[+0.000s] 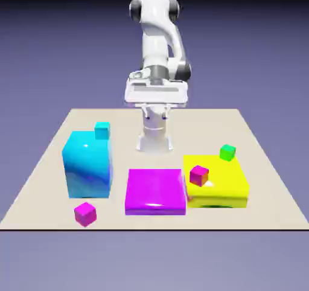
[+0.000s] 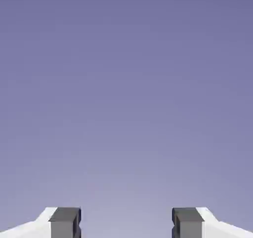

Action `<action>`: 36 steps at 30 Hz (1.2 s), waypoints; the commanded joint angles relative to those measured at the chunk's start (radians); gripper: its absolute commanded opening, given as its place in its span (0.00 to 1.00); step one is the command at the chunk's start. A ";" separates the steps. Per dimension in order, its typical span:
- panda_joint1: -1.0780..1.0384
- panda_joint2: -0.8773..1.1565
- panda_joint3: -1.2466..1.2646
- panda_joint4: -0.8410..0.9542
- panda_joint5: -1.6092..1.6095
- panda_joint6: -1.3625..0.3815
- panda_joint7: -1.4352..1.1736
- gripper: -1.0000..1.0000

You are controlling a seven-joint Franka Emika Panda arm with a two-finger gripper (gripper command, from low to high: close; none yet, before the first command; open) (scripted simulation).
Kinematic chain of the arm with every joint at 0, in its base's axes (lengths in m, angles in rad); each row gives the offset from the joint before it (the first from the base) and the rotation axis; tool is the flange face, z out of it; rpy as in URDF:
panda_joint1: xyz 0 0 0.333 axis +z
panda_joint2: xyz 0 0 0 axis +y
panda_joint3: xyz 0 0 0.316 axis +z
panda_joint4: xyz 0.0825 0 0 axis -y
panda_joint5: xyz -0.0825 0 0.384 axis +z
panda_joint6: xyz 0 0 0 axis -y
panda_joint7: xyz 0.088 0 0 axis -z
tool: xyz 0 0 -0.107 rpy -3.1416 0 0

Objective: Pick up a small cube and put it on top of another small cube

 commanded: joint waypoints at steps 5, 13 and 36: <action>0.065 0.181 -0.114 0.113 0.013 -0.101 -0.158 0.50; 0.168 0.471 -0.295 0.293 0.033 -0.263 -0.410 0.50; 0.418 1.305 -0.763 0.784 0.106 -0.658 -1.106 0.50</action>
